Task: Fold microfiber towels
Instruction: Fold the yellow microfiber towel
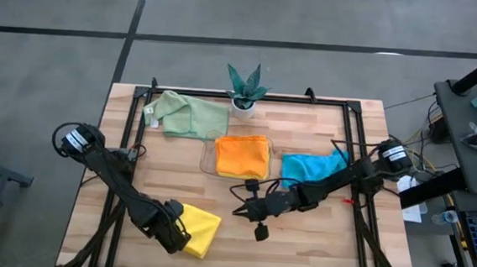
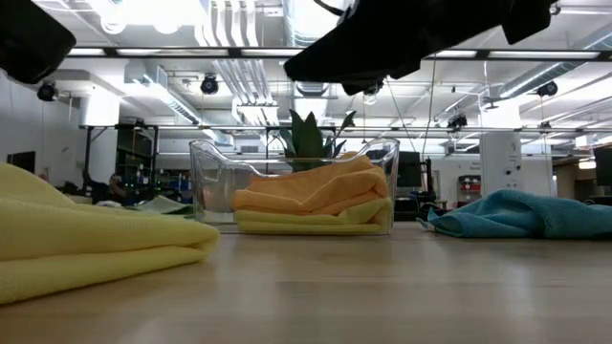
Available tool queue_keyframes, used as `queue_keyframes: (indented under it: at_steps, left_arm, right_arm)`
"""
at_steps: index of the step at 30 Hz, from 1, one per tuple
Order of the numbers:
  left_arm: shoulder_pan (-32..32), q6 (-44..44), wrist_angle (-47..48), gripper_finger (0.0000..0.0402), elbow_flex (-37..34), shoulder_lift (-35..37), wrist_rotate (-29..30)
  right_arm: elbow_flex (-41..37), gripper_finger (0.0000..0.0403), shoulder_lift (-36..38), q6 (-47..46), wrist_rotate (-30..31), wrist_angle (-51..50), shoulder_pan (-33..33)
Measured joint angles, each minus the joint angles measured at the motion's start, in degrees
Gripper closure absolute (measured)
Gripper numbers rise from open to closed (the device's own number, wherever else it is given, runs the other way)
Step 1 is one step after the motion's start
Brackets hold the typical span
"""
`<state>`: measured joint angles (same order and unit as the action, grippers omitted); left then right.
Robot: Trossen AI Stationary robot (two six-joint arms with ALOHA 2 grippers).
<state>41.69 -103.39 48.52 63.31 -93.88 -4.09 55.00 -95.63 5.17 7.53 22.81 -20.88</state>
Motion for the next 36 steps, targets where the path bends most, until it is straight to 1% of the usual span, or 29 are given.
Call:
queue_keyframes:
  at_steps: [2, 5, 11, 16, 17, 19, 21, 23, 24, 25, 27, 29, 31, 33, 36]
  left_arm:
    - [-0.02, 0.25, 0.01, 0.0393, -0.54, -0.17, -0.05]
    - [0.0, 0.32, 0.02, 0.0369, -0.81, -0.16, -1.08]
    - [0.06, 0.74, 0.08, 0.03, -0.57, -0.06, -6.96]
    - [0.05, 0.46, 1.45, 0.0245, -0.79, -0.07, -7.74]
    - [0.05, 0.44, 1.88, 0.0236, -0.73, -0.07, -8.76]
    - [0.0, 0.42, 1.94, 0.0226, -0.31, -0.07, -12.73]
    - [0.01, 0.17, 2.05, 0.0223, 0.11, -0.05, -17.27]
    - [0.14, 0.15, 2.07, 0.0222, 0.34, -0.05, -19.28]
    - [0.22, 0.57, 1.59, 0.0222, 0.46, -0.05, -18.98]
    - [0.41, 0.95, 0.41, 0.0222, 0.52, -0.05, -16.99]
    - [0.45, 2.5, -2.52, 0.0225, 0.43, -0.05, -10.46]
    - [0.42, 4.34, -3.84, 0.0237, 0.12, -0.13, -3.11]
    - [0.4, 5.39, -3.41, 0.026, -0.27, -0.63, 1.01]
    - [0.42, 5.7, -3.46, 0.0291, -0.98, -1.38, 3.64]
    - [0.64, 4.98, -3.48, 0.0343, -1.75, -2.97, 3.48]
  right_arm:
    - [1.5, 0.0394, -1.17, 0.0, -0.04, -1.09, -0.06]
    - [3.17, 0.0394, -2.0, 0.18, -0.07, -3.7, -0.09]
    - [3.88, 0.0394, -2.32, -0.06, -0.06, -4.98, -0.07]
    - [3.87, 0.0394, -2.32, -0.07, -0.07, -4.97, -0.07]
    - [3.87, 0.0394, -2.32, -0.07, -0.07, -5.0, -0.07]
    - [3.87, 0.0394, -2.32, -0.07, -0.07, -5.14, -0.07]
    - [3.87, 0.0394, -2.32, -0.04, -0.07, -5.55, -0.07]
    - [3.87, 0.0394, -2.32, 0.04, -0.05, -6.0, -0.07]
    - [3.87, 0.0394, -2.32, 0.26, -0.05, -6.09, -0.07]
    - [3.87, 0.0394, -2.32, 0.42, -0.05, -6.09, -0.07]
    - [3.87, 0.0394, -2.32, 0.43, -0.05, -6.03, -0.07]
    - [3.87, 0.0394, -2.32, 0.42, -0.04, -5.99, -0.07]
    - [3.87, 0.0394, -2.32, 0.42, -0.04, -6.01, -0.07]
    - [3.87, 0.0394, -2.32, 0.4, -0.04, -6.03, -0.07]
    - [3.85, 0.0394, -2.32, 0.41, -0.05, -6.03, -0.07]
